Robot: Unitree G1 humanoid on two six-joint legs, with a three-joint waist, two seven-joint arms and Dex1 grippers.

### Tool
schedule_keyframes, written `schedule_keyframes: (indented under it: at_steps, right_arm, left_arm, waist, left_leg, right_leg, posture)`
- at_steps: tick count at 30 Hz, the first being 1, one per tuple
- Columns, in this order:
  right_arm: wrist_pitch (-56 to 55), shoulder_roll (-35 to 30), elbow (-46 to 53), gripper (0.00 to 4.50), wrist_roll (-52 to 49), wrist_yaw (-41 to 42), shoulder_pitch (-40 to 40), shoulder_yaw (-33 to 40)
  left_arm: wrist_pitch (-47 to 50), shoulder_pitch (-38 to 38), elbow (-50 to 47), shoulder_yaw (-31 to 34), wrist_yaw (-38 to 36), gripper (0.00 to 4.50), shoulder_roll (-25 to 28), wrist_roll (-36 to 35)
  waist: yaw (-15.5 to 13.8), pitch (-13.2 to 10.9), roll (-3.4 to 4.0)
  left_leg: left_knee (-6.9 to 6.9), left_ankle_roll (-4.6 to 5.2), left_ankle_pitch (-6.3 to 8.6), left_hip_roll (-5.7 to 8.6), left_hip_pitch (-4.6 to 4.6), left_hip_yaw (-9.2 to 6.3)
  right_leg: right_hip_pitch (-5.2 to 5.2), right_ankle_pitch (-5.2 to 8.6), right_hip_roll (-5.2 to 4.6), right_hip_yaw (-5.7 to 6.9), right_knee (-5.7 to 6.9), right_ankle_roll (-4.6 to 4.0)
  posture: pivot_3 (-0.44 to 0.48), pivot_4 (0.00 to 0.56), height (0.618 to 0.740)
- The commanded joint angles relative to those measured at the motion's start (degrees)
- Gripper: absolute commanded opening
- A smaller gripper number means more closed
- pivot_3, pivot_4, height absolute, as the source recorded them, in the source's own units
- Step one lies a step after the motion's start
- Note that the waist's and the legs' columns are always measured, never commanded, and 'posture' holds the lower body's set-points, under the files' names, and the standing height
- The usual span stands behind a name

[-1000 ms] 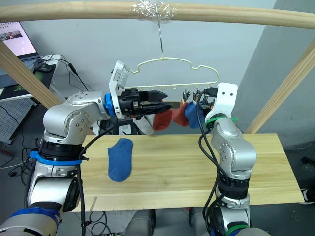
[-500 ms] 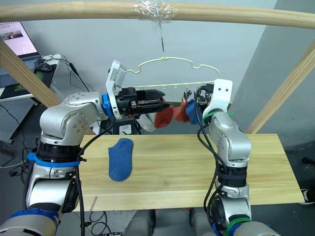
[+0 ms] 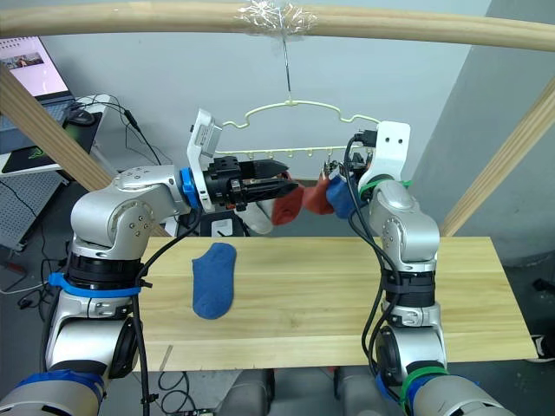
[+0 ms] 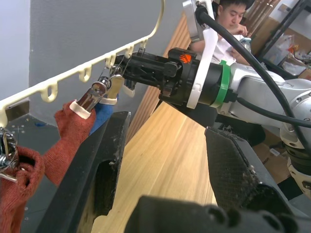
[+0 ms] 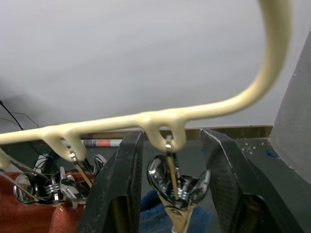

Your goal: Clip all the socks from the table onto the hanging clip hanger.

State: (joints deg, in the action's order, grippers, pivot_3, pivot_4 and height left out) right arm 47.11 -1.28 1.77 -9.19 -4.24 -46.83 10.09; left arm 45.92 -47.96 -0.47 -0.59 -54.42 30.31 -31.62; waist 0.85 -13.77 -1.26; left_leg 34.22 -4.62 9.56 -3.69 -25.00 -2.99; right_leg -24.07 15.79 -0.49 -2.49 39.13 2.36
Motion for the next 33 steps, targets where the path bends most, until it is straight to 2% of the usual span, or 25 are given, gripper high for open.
schedule_keyframes:
  at_steps: [1, 13, 32, 33]
  right_arm:
    - [-1.39, -0.32, 1.12, 1.90, -0.48, -0.31, -1.76, 0.31]
    - [2.73, 0.08, 3.87, 1.90, -0.31, -2.61, -1.41, -0.04]
    - [1.06, 0.33, 0.57, 1.90, -0.51, -2.56, -3.87, 0.45]
    - [1.08, 0.20, 0.53, 1.71, -0.33, -2.65, -3.87, 0.38]
  left_arm:
    - [-0.55, -0.48, -2.27, 1.13, 0.14, 2.80, 0.24, -1.03]
    - [-1.22, -0.46, -1.76, 0.68, 0.39, 2.80, -0.27, -0.49]
    - [-2.04, -0.63, -1.45, 0.46, 1.24, 2.80, -0.45, 0.07]
    - [-2.12, -0.64, -1.39, 0.43, 1.24, 2.80, -0.46, 0.13]
  waist:
    - [-0.15, 0.00, 0.00]
    - [-0.71, 0.00, 0.00]
    - [-0.72, 0.00, 0.01]
    - [-0.72, 0.00, 0.01]
  left_leg:
    - [0.00, 0.00, 0.00, 0.00, 0.00, 0.00]
    - [0.00, 0.00, 0.00, 0.00, 0.00, 0.00]
    - [0.00, 0.00, 0.00, -0.01, 0.00, 0.01]
    - [-0.01, 0.00, 0.00, 0.00, 0.00, 0.00]
  right_leg:
    - [0.00, 0.00, 0.00, 0.00, 0.00, 0.00]
    - [0.00, 0.00, 0.00, 0.00, 0.00, 0.00]
    - [-0.01, 0.00, 0.00, 0.00, -0.01, 0.00]
    - [-0.01, 0.00, 0.00, 0.00, -0.01, 0.00]
  posture:
    - [0.138, 0.210, 0.740]
    - [0.127, 0.213, 0.740]
    - [0.132, 0.207, 0.740]
    - [0.132, 0.207, 0.740]
